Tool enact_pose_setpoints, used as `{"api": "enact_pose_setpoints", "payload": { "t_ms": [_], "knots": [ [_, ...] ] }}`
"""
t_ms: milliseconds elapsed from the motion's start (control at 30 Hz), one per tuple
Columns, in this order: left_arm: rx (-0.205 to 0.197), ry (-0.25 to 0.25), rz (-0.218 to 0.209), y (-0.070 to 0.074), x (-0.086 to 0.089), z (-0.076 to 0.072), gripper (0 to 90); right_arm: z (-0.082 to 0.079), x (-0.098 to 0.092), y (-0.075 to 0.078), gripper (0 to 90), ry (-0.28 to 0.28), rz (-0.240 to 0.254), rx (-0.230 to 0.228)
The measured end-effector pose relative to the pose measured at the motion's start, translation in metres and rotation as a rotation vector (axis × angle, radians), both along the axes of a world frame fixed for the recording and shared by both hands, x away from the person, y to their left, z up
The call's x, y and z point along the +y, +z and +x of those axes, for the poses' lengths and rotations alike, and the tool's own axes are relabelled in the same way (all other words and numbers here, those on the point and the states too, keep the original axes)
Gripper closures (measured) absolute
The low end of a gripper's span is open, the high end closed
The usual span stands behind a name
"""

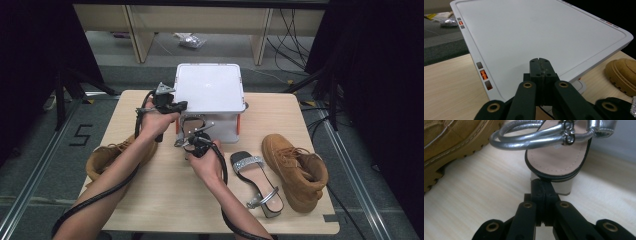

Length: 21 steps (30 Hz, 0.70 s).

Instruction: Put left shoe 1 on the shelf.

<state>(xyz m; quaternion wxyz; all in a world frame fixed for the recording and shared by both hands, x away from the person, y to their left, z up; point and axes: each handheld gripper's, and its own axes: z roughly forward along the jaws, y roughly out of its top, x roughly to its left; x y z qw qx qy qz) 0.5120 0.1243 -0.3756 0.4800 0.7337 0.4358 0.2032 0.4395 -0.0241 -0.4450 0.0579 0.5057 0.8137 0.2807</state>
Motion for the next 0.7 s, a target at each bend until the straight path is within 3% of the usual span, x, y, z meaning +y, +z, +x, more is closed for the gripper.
{"api": "enact_pose_setpoints", "payload": {
  "t_ms": [67, 100, 700],
  "knots": [
    [0.0, 0.0, -0.001, 0.0, 0.0, 0.0, 89.9, 0.002, 0.002, 0.002, 90.0, -0.003, -0.007, -0.022],
    [0.0, -0.001, -0.002, 0.0, 0.0, 0.0, 89.9, 0.002, 0.003, 0.003, 90.0, -0.025, 0.0, 0.001],
    [-0.002, -0.002, 0.007, 0.0, 0.0, 0.0, 89.9, 0.022, 0.008, 0.004, 90.0, -0.033, -0.057, -0.126]
  ]
}}
